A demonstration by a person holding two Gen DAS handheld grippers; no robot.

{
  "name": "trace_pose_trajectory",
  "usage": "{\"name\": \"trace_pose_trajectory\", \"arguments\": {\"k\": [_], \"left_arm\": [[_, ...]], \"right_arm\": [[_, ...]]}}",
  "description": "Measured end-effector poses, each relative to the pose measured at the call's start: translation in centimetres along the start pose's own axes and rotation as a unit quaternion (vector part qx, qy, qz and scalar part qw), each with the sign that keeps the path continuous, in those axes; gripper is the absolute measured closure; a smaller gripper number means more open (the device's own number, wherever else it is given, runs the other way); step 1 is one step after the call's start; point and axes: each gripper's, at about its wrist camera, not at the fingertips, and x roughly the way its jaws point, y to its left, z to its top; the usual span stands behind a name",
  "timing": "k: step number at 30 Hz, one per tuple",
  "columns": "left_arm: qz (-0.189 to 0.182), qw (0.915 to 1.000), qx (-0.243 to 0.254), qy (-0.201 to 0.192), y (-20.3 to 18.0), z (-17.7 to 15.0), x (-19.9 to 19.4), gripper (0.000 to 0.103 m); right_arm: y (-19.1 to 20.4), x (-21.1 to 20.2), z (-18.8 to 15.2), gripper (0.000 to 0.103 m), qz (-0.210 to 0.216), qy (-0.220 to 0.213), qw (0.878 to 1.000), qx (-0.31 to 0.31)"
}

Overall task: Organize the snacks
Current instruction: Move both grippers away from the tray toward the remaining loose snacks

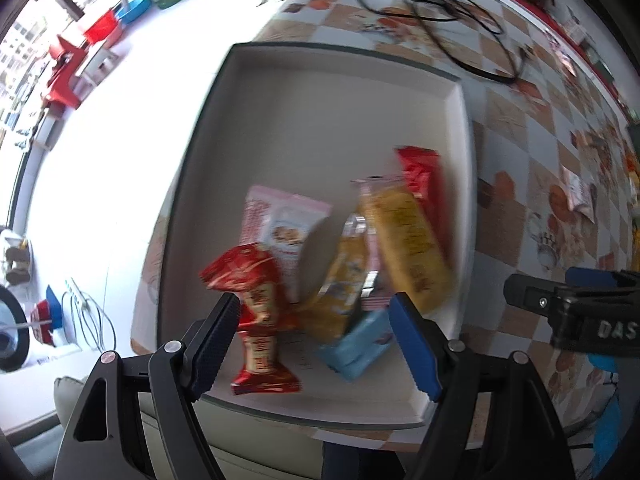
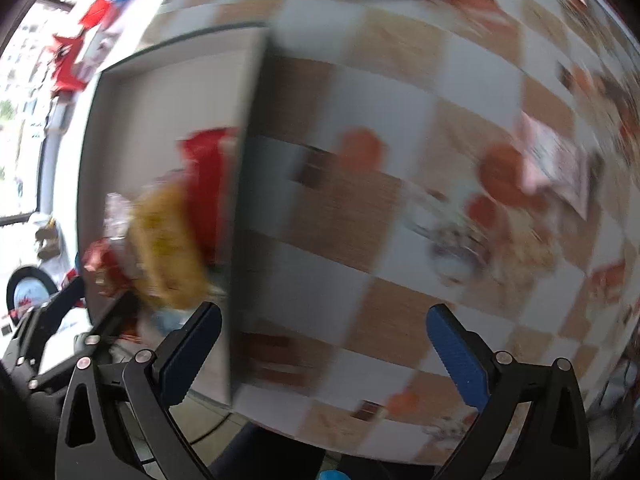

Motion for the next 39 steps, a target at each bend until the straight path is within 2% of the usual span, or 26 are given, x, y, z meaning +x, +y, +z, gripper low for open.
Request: {"name": "trace_pose_trajectory", "arguments": {"k": [12,17,22,26,34,39], "left_arm": [[-0.018,0.9965,0.082,0.002,-7.1,0.2,-0.9,0.023],[-0.037,0.9932,0.111,0.007,-9.9,0.2,-1.1,0.023],[-0.037,0.9892,0.141,0.008,-12.5,0.7,-0.9,0.023],[-0.034,0.9879,0.151,0.015,-14.3,1.2,-0.4,0.023],[-0.024,0.9880,0.151,0.021,-15.2,1.0,-0.2,0.023],[-0.014,0.9897,0.139,0.032,-14.8,0.4,0.1,0.023]], "right_arm": [[-13.4,0.3,-3.5,0.000,-0.007,0.020,0.989,0.146],[-17.9,-0.2,-3.5,0.000,-0.008,0.018,0.982,0.186],[-22.4,-1.5,-2.8,0.000,-0.005,-0.002,0.974,0.227],[-25.5,-3.0,-1.6,0.000,0.000,-0.031,0.965,0.262],[-32.2,-4.9,4.6,0.000,-0.002,-0.059,0.949,0.308],[-33.2,-4.8,8.5,0.000,0.003,-0.065,0.952,0.298]]}}
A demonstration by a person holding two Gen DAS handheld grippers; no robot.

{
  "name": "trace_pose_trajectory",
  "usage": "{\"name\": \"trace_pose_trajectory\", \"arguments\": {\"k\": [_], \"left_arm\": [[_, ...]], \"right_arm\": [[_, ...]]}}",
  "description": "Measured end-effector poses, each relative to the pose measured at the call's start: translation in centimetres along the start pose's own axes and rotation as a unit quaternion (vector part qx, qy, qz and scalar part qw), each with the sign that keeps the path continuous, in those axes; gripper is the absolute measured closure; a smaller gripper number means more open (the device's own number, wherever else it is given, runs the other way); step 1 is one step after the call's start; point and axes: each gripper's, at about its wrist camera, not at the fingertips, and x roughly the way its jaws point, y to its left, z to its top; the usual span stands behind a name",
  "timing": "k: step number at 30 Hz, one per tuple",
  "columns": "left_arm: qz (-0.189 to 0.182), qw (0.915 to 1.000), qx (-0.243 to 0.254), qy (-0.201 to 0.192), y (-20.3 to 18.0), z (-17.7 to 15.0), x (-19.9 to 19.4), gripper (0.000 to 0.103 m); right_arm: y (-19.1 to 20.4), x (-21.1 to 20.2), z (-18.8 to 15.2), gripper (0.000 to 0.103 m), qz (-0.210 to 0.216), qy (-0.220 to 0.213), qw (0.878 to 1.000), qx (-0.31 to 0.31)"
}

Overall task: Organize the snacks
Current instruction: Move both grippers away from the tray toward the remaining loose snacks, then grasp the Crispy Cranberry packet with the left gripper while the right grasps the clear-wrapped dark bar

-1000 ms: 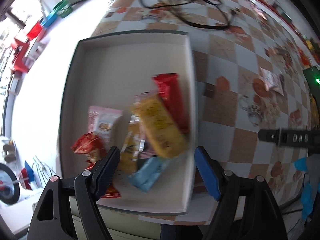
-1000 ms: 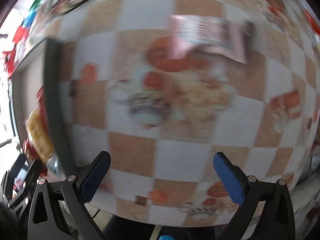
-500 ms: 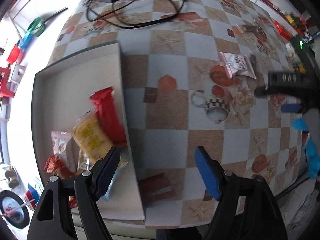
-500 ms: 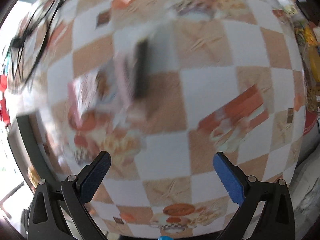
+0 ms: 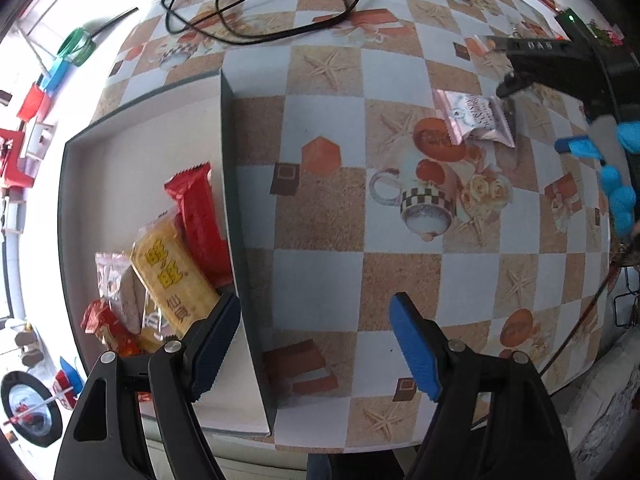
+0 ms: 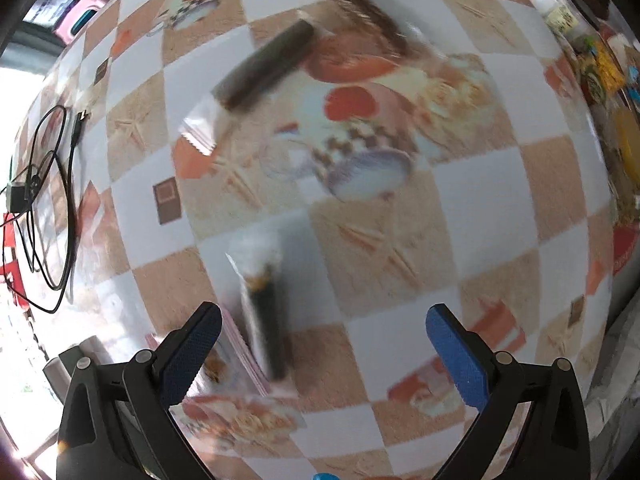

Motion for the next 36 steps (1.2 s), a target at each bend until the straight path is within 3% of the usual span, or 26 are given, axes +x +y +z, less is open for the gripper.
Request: {"name": "trace_pose_trajectory", "arguments": {"k": [3,5,8,10,13,26,27,28,30,32,36], "left_arm": [[0.006,1.0000,0.002,0.006,0.0,-0.9,0.0,0.023],[0.008,0.9999,0.003,0.009,-0.2,-1.2,0.1,0.023],[0.008,0.9999,0.005,0.010,-0.6,-1.5,0.1,0.023],[0.008,0.9999,0.008,0.009,-0.9,-1.5,0.1,0.023],[0.006,0.9999,0.013,0.009,-1.5,-1.4,0.2,0.023],[-0.011,0.9992,0.033,0.019,-3.7,-1.7,1.2,0.023],[-0.010,0.9992,0.036,0.016,-4.0,-1.4,1.2,0.023],[-0.010,0.9991,0.041,0.012,-4.5,-1.0,1.2,0.023],[-0.015,0.9989,0.043,0.005,-5.4,0.1,1.1,0.023],[-0.022,0.9989,0.041,0.000,-6.3,1.4,1.1,0.023],[-0.048,0.9986,0.024,0.001,-9.0,5.0,1.9,0.023]], "right_arm": [[1.1,0.3,1.0,0.000,0.007,0.000,1.000,-0.012],[1.4,0.3,1.4,0.009,0.006,-0.001,1.000,-0.021],[2.7,-0.1,0.6,0.028,-0.016,-0.018,0.998,-0.054],[3.2,-0.6,0.5,0.053,-0.027,-0.027,0.996,-0.084],[3.3,-0.8,0.3,0.067,-0.022,-0.019,0.993,-0.117],[0.8,-0.1,-8.3,0.067,-0.035,0.019,0.976,-0.213],[-0.1,-0.2,-8.4,0.062,-0.037,0.021,0.977,-0.207],[-1.0,-0.2,-8.8,0.036,-0.036,0.024,0.979,-0.201],[-2.9,-0.5,-8.7,0.007,-0.042,0.020,0.982,-0.184],[-4.7,-1.0,-8.5,0.007,-0.058,0.005,0.982,-0.177],[-7.6,-0.5,-8.1,0.007,-0.075,0.023,0.984,-0.161]]}}
